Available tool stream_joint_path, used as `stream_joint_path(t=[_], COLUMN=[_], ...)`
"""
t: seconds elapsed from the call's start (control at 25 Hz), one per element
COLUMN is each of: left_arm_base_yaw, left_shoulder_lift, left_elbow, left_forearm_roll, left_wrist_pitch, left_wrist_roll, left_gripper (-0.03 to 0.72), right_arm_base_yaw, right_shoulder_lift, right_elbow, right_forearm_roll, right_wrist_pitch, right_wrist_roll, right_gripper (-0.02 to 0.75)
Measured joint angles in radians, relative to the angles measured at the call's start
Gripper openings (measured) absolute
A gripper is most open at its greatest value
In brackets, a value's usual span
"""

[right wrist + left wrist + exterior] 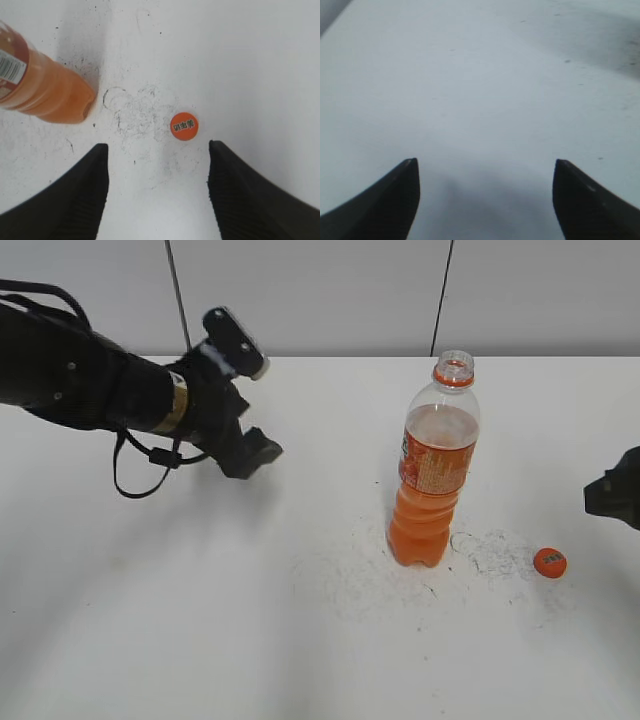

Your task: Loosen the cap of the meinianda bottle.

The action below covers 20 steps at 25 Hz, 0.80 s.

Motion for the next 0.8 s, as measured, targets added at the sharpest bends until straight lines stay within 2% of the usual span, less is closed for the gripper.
stream_joint_path(t=[0.08,0.24,0.4,0.52,0.72,0.8], left_arm_base_yaw=[0.0,-0.009,-0.066,-0.108,-0.135,-0.138], left_shoulder_lift=[-0.049,-0.152,-0.243,-0.308,-0.447,-0.509], left_elbow=[0.033,0.089,0.113,0.114,0.114,0.114], left_forearm_roll=[-0.08,-0.359,-0.59,-0.768,-1.087,-1.183], left_wrist_pitch=[0.119,0.411,0.709,0.899,1.027,1.075], left_wrist_roll=[-0.009,-0.015,0.007,0.113,0.392,0.495], left_gripper=[0.634,0.63,0.622,0.614,0.586,0.569], right_arm_base_yaw=[0.0,0.0,0.0,0.0,0.0,0.0], right_shoulder_lift=[-0.034,-0.129,-0.218,-0.279,-0.413,-0.452], right_elbow=[0.0,0.0,0.0,0.0,0.001,0.001], right_forearm_roll=[0.0,0.0,0.0,0.001,0.001,0.001], right_wrist_pitch=[0.047,0.145,0.238,0.312,0.454,0.527], right_wrist_roll=[0.0,0.0,0.0,0.0,0.0,0.0], right_gripper=[0.461,0.461,0.461,0.461,0.462,0.462])
